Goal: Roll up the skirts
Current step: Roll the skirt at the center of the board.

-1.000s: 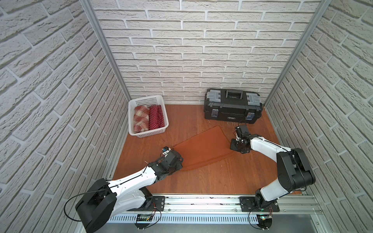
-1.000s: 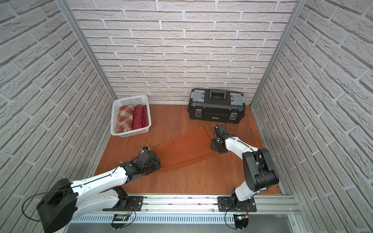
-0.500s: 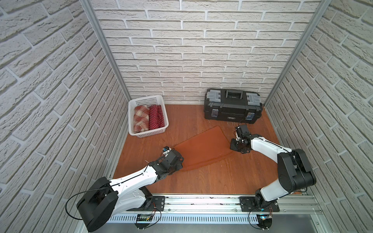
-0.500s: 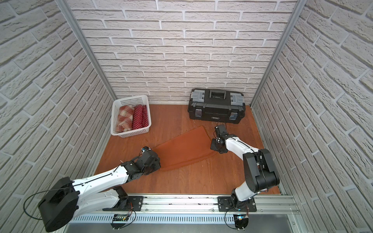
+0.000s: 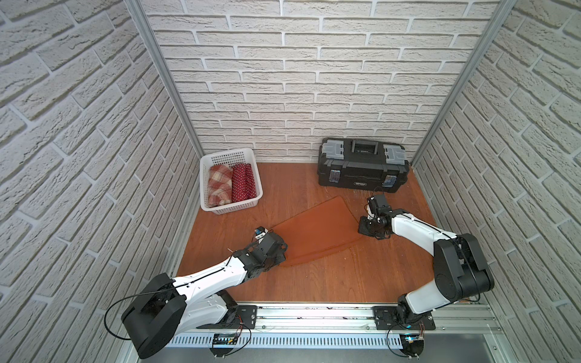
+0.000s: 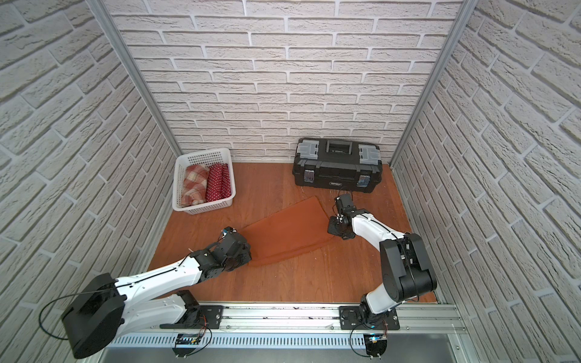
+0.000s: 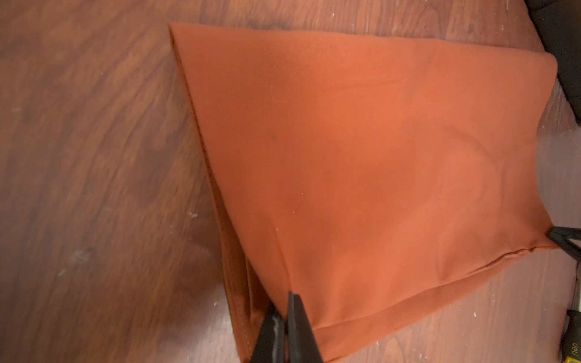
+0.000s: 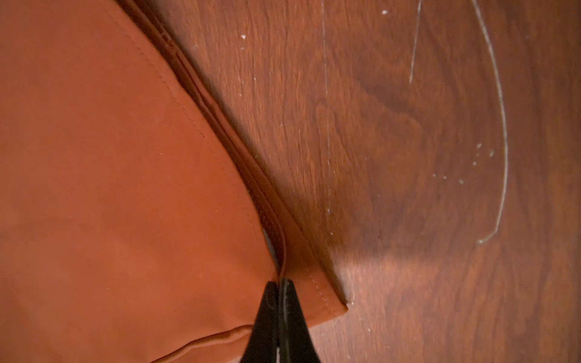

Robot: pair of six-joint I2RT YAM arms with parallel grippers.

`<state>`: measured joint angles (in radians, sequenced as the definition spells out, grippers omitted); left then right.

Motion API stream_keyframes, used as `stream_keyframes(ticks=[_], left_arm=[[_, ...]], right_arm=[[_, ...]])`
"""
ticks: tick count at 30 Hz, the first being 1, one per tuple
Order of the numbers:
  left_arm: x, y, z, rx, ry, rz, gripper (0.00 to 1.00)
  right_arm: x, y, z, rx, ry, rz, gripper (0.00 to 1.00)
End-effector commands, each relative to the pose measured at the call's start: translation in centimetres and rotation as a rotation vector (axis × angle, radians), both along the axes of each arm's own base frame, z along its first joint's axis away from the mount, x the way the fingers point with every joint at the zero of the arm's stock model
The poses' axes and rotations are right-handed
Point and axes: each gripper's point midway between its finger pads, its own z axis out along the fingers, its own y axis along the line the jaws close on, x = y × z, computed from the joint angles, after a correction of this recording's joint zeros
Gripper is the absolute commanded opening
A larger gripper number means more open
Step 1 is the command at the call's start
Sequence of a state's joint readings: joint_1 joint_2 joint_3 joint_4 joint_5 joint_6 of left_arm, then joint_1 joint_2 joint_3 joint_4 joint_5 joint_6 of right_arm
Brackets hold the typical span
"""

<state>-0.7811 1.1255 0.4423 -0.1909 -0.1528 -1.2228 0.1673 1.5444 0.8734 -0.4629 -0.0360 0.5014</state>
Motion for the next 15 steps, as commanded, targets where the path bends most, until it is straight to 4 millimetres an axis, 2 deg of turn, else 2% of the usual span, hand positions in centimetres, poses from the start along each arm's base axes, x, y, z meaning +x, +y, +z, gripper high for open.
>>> stream_keyframes(ticks=[1, 8, 12, 15], left_arm=[[1.4, -1.0, 2.9, -0.039, -0.075, -0.012, 0.0], [1.6, -0.5, 6.7, -0.072, -0.147, -0.011, 0.0], [0.8, -0.8, 6.6, -0.092, -0.142, -0.018, 0.0], [-0.2, -1.2, 5.4, -0.095, -0.118, -0.024, 0.0]], right_arm=[[0.2, 0.2, 1.9, 0.017, -0.05, 0.0, 0.02], [0.1, -0.2, 5.4, 0.011, -0.131, -0.008, 0.03], [-1.0, -0.9, 6.0, -0.013, -0.13, -0.021, 0.02], [-2.3, -1.5, 5.6, -0.034, -0.114, -0.035, 0.03]])
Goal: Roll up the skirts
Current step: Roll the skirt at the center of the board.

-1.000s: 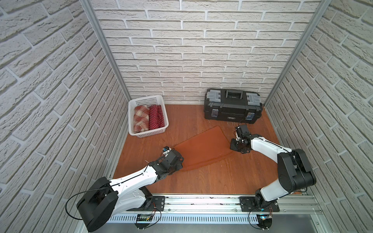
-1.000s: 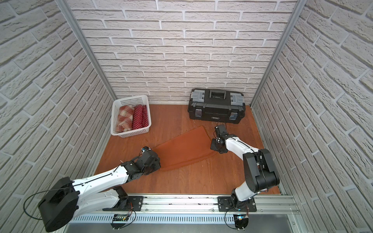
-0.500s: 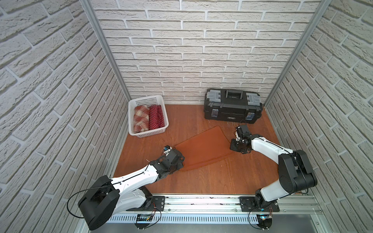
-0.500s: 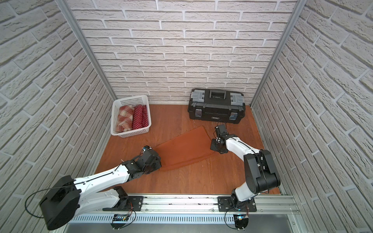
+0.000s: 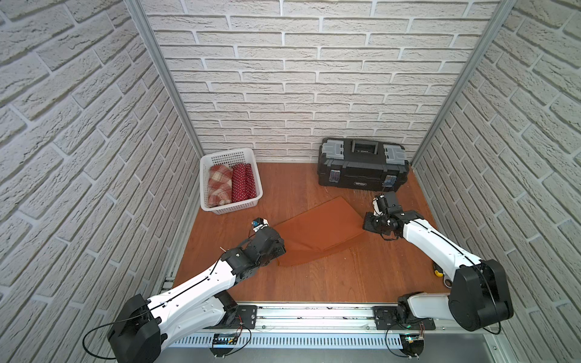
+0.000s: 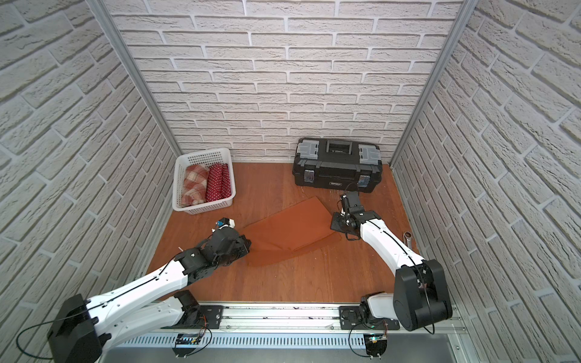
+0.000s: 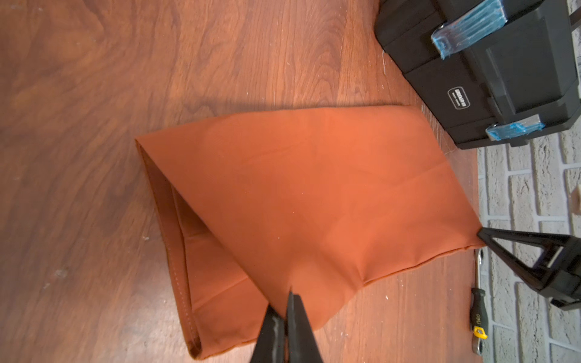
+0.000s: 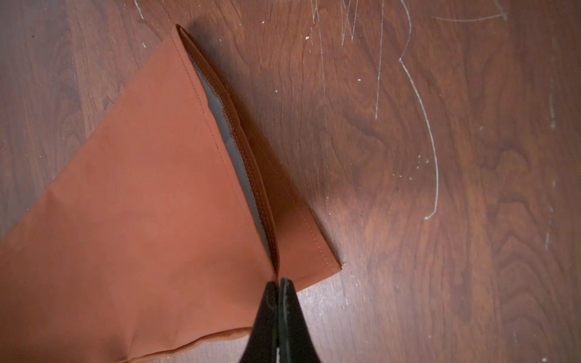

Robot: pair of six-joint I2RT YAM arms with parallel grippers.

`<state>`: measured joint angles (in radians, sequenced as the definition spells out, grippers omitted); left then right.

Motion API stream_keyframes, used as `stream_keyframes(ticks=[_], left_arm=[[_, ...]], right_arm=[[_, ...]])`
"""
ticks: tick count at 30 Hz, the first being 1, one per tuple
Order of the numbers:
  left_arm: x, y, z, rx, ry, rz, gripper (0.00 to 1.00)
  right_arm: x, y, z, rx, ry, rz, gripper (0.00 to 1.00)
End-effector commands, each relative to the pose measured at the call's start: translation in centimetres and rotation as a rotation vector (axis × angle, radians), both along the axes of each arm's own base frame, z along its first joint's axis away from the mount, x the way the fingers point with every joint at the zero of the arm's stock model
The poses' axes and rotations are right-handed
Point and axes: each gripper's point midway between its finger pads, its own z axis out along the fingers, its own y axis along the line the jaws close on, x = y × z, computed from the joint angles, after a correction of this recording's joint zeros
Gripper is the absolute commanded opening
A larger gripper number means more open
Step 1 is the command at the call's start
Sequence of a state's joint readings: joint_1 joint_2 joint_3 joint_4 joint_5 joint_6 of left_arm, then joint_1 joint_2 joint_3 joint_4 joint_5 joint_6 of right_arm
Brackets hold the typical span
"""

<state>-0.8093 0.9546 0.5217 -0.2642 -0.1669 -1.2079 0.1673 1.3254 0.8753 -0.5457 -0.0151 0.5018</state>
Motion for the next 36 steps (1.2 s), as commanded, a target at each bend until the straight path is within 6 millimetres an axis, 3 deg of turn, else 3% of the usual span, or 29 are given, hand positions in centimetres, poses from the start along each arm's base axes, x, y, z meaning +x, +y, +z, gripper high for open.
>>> stream_keyframes(ticks=[1, 10, 14, 16, 20, 23, 25, 28, 30, 32, 33, 35, 36], left_arm=[[-1.1, 0.2, -1.7, 0.015, 0.028, 0.009, 0.0], [-2.3, 0.5, -4.7, 0.03, 0.073, 0.022, 0.0], [-3.0, 1.1, -6.6, 0.033, 0.103, 0.038, 0.0], [-3.6, 1.7, -8.0, 0.057, 0.135, 0.049, 0.0], [-4.1, 2.4, -8.8, 0.089, 0.157, 0.051, 0.16], [-4.3, 2.9, -8.1, 0.108, 0.158, 0.05, 0.52], [-4.1, 3.3, -7.0, 0.116, 0.138, 0.047, 0.68], [-3.7, 3.5, -4.8, 0.103, 0.103, 0.04, 0.73], [-3.4, 3.9, -3.3, 0.108, 0.079, 0.037, 0.73], [-3.0, 4.6, -2.4, 0.118, 0.064, 0.046, 0.65], [-2.7, 5.1, -2.3, 0.12, 0.066, 0.058, 0.49], [-1.6, 5.6, -2.1, 0.091, 0.07, 0.078, 0.03], [-0.8, 5.8, -2.0, 0.074, 0.065, 0.087, 0.0]], right_arm=[[-1.8, -1.2, -0.5, -0.044, 0.033, -0.032, 0.03], [-4.3, -1.5, -4.0, -0.045, 0.131, -0.052, 0.03], [-6.0, -1.1, -6.1, -0.006, 0.182, -0.059, 0.12], [-6.7, -1.0, -7.3, 0.0, 0.22, -0.061, 0.24], [-6.8, -1.2, -7.6, -0.013, 0.225, -0.066, 0.31], [-6.4, -1.4, -6.4, -0.024, 0.201, -0.064, 0.32], [-6.1, -1.4, -5.0, -0.027, 0.162, -0.062, 0.32], [-5.9, -0.9, -3.1, -0.015, 0.102, -0.046, 0.31], [-5.9, -0.2, -2.4, -0.009, 0.086, -0.028, 0.26], [-5.8, 0.8, -2.5, 0.008, 0.08, -0.005, 0.12], [-5.7, 1.4, -2.7, 0.02, 0.079, 0.007, 0.04], [-5.5, 2.8, -3.4, 0.036, 0.085, 0.033, 0.03], [-5.4, 3.4, -4.0, 0.039, 0.096, 0.043, 0.03]])
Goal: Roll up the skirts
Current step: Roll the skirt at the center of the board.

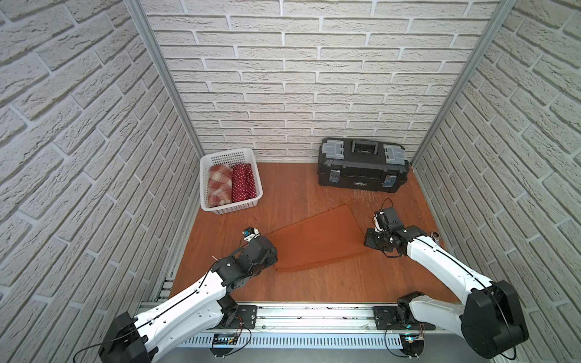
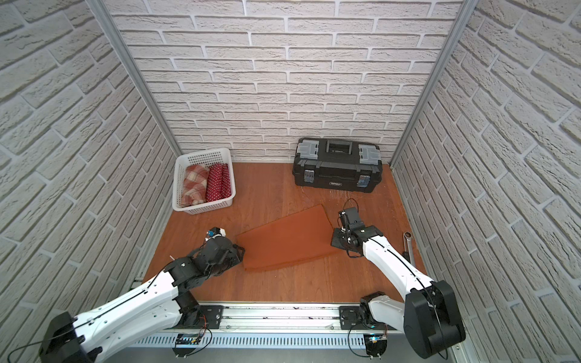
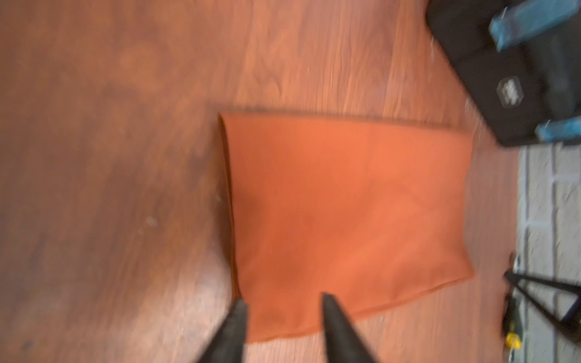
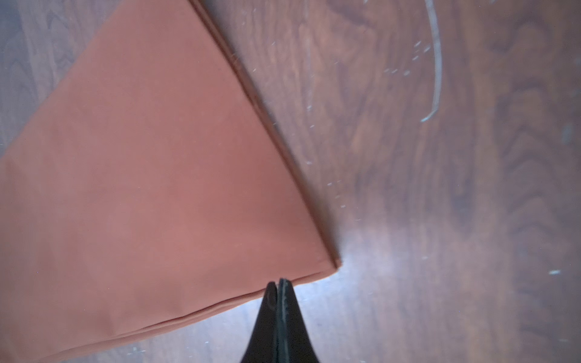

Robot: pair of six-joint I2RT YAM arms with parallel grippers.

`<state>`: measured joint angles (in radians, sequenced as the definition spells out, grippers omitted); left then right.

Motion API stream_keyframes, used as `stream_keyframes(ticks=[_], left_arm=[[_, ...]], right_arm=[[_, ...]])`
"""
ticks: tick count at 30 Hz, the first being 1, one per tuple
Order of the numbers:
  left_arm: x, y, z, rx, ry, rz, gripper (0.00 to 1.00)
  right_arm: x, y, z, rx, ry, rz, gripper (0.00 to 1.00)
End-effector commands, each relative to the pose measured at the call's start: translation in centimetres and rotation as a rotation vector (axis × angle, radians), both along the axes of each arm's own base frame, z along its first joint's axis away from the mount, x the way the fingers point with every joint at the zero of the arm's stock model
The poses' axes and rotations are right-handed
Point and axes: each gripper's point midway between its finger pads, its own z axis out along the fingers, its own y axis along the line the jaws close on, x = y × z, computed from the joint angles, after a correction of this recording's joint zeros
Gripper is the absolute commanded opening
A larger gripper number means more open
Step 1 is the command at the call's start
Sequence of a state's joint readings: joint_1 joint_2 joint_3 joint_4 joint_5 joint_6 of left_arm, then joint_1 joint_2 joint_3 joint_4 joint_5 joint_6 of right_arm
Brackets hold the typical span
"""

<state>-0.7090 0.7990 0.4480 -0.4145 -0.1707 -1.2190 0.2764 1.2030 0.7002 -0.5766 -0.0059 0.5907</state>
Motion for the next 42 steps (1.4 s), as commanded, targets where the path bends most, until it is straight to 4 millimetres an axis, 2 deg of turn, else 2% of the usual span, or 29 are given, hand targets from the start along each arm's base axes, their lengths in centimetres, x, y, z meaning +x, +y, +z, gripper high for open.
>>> stream_keyframes(ticks=[1, 3, 6, 9, 12, 14, 17, 21, 27, 34, 42], left_arm=[[1.7, 0.7, -0.1, 0.013, -0.002, -0.024, 0.0], [3.9, 0.2, 0.1, -0.001, -0.016, -0.034, 0.0], [7.6, -1.8, 0.7, 0.021, -0.039, -0.104, 0.0], [10.5, -3.6, -0.5, 0.027, -0.017, -0.161, 0.0], [12.0, -4.1, -1.8, 0.024, -0.022, -0.162, 0.0], [12.1, -3.9, -2.9, 0.048, -0.003, -0.17, 0.0], [11.3, -3.9, -4.8, 0.037, 0.036, -0.187, 0.0], [9.0, -3.1, -7.2, 0.021, 0.092, -0.174, 0.0], [5.8, -3.1, -8.5, -0.028, 0.124, -0.167, 0.0], [2.5, -6.5, -9.5, -0.064, 0.137, -0.232, 0.0], [-0.3, -11.8, -8.1, -0.104, 0.107, -0.333, 0.0]], right_arm=[[0.4, 2.2, -1.6, 0.04, 0.02, 0.025, 0.03], [0.6, 2.9, -3.2, 0.073, 0.055, 0.022, 0.03], [0.7, 2.9, -5.0, 0.062, 0.087, 0.016, 0.02], [0.9, 2.7, -5.8, 0.047, 0.114, 0.016, 0.02], [0.9, 1.9, -7.0, 0.016, 0.145, 0.0, 0.02], [0.9, 1.6, -7.6, 0.009, 0.168, -0.003, 0.02], [1.2, 1.5, -7.9, 0.018, 0.18, -0.007, 0.02], [2.2, 1.3, -7.2, 0.008, 0.188, -0.006, 0.02], [4.3, 0.5, -5.9, -0.022, 0.178, -0.002, 0.02], [6.5, 0.1, -5.7, -0.028, 0.182, 0.009, 0.02], [7.9, -1.6, -4.9, -0.044, 0.171, -0.028, 0.02]])
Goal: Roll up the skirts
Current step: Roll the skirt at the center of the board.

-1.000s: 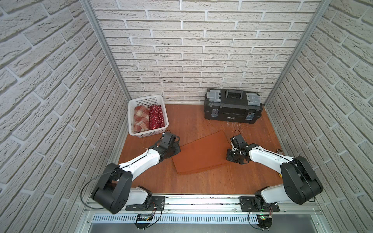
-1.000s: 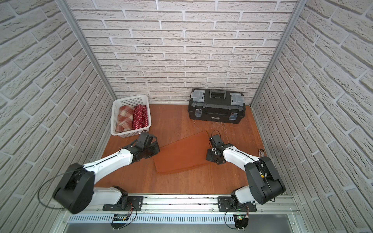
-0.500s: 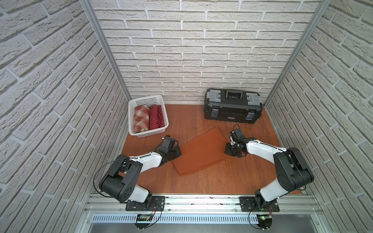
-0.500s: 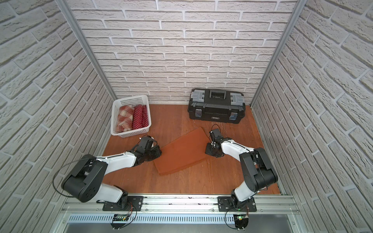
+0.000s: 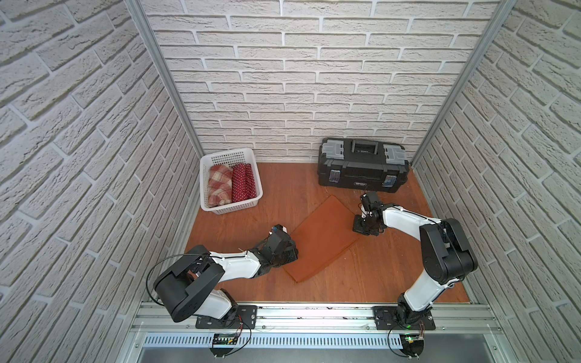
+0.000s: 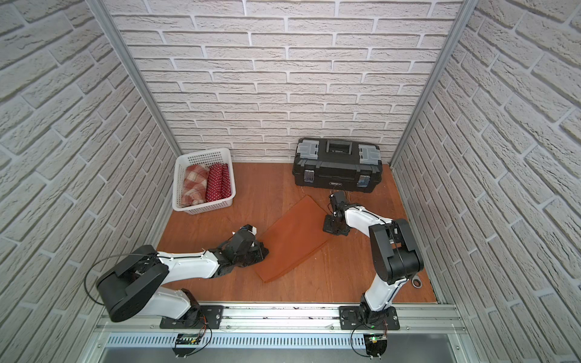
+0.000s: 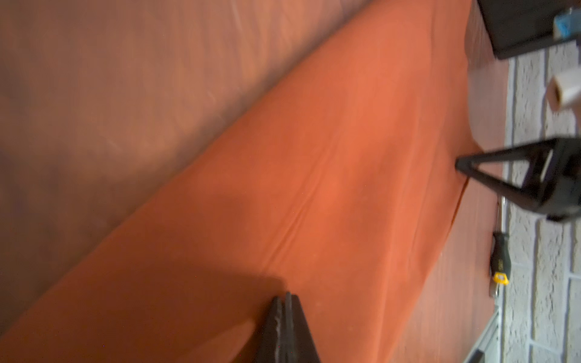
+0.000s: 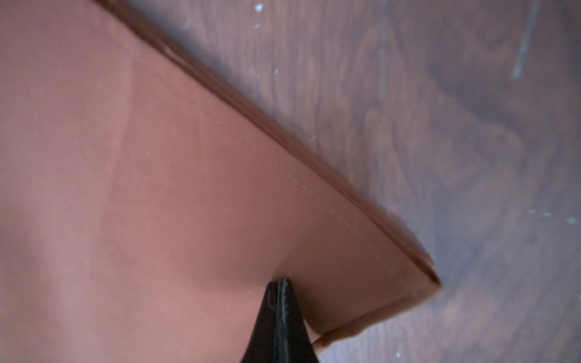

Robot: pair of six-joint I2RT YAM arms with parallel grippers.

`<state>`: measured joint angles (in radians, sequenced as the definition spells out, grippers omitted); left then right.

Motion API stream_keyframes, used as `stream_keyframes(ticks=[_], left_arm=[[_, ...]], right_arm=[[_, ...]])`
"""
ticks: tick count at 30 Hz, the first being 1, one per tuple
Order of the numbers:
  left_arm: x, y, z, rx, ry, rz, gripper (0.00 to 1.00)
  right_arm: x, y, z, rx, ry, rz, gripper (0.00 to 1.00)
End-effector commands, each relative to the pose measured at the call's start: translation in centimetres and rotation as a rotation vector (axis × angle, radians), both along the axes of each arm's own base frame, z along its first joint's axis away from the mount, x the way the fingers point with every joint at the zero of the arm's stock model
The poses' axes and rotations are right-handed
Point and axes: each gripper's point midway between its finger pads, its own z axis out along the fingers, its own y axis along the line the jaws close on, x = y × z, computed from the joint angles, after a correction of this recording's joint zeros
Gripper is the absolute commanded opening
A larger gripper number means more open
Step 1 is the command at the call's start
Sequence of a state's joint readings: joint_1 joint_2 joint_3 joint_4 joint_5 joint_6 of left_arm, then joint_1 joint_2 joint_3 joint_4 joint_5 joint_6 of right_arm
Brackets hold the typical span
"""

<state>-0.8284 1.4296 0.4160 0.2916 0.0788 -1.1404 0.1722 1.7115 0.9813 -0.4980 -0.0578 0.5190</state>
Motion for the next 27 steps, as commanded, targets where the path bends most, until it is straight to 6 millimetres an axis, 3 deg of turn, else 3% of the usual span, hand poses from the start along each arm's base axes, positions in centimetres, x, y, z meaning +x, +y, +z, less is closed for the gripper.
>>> stream_keyframes(ticks=[1, 8, 12, 13, 15, 18, 23, 27], left_arm=[[-1.3, -0.8, -0.8, 0.018, 0.037, -0.005, 0.0], [-1.3, -4.3, 1.2, -0.028, 0.004, -0.075, 0.0], [-0.8, -4.4, 3.4, -0.046, -0.032, -0.077, 0.0], [-0.6, -4.0, 4.0, -0.041, -0.041, -0.072, 0.0], [-0.3, -2.7, 5.9, -0.026, -0.069, -0.062, 0.13], [0.0, 1.3, 7.6, 0.05, -0.104, -0.003, 0.43], [-1.0, 7.2, 5.1, 0.067, -0.012, 0.095, 0.56], [-1.6, 7.9, 3.1, -0.008, 0.047, 0.109, 0.59]], right_arm=[[0.3, -1.3, 0.4, -0.039, 0.014, -0.009, 0.02], [2.9, -1.6, 1.6, -0.041, -0.022, -0.019, 0.02], [3.4, -1.6, 1.7, -0.051, -0.022, -0.012, 0.02], [3.4, -1.7, 1.8, -0.056, -0.02, -0.011, 0.02], [3.5, -1.9, 1.8, -0.063, -0.024, -0.013, 0.02], [3.3, -1.4, 1.9, -0.031, -0.032, -0.012, 0.03], [1.2, 1.0, 2.0, 0.02, -0.031, 0.033, 0.04], [-1.9, 3.7, 1.7, 0.008, -0.009, 0.124, 0.06]])
